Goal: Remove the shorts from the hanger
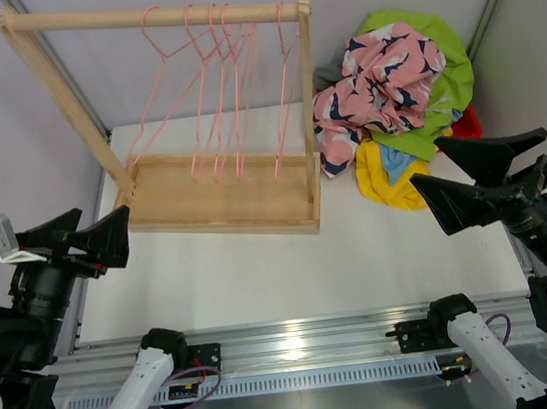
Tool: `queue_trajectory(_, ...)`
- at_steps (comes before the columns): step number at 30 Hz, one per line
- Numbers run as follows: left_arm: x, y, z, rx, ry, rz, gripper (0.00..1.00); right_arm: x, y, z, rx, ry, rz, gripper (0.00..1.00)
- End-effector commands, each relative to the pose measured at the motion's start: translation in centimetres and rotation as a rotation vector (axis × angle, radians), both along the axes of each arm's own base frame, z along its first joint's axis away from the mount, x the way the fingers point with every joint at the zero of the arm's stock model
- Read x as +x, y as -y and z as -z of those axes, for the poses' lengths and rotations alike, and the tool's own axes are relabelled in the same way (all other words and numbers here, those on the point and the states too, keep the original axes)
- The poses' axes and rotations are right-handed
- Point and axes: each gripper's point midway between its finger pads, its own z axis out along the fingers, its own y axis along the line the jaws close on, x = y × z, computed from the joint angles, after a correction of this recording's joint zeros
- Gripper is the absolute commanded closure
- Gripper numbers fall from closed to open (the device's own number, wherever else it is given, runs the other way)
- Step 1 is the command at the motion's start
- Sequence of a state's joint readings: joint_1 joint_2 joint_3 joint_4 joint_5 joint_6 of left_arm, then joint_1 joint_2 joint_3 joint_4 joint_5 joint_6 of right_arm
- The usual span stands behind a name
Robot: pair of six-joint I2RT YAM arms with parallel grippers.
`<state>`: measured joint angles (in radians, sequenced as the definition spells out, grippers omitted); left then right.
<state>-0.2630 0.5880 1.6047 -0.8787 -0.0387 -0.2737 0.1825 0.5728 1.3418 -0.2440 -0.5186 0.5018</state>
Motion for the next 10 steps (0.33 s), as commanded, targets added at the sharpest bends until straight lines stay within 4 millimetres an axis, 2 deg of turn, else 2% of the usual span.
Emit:
queue_trajectory(1,0.93,0.19,0.86,-0.006,-0.055,-0.006,0.01,-0.95,-0.77,0.42,-0.021,-0.023,-0.064,0.01)
queue_trajectory(10,0.76,0.08,0.47,-0.013,-0.047,-0.01,0.01,-1.44,-0.52,0.76,-0.024,-0.021,-0.05,0.01)
